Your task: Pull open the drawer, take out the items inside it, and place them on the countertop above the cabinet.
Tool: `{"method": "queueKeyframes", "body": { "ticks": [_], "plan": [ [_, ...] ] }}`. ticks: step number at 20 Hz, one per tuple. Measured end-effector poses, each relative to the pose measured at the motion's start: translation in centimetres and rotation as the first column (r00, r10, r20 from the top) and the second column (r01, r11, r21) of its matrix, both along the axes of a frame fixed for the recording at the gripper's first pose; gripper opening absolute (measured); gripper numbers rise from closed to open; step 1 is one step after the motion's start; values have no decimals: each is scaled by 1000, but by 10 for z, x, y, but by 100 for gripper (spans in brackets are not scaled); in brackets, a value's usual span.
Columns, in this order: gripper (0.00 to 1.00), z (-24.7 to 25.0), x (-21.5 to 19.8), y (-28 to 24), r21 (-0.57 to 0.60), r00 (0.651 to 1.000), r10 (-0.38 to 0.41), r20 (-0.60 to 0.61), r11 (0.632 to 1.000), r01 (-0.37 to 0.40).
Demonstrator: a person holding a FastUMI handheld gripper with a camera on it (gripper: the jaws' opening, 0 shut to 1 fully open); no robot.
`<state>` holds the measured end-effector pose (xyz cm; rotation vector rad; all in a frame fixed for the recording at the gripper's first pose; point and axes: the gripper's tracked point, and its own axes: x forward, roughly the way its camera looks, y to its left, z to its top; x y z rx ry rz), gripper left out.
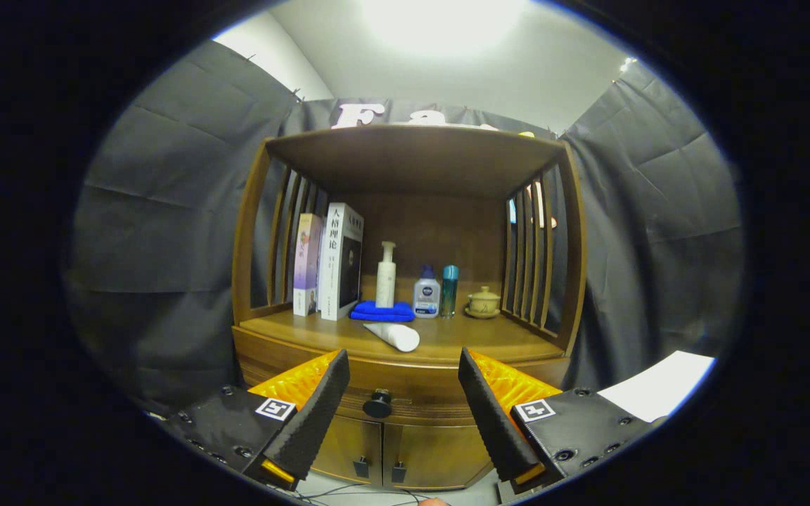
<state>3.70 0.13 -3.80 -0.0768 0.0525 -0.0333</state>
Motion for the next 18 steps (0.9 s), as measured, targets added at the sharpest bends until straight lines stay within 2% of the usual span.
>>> {"method": "queueKeyframes", "body": {
  "ticks": [5,10,18],
  "plan": [
    [97,32,-36,-10,7,999,19,40,1000,-19],
    [97,34,-67,-12,34,999,48,22,998,-49],
    [97,42,-78,-20,32,998,51,36,998,-52]
  ]
}}
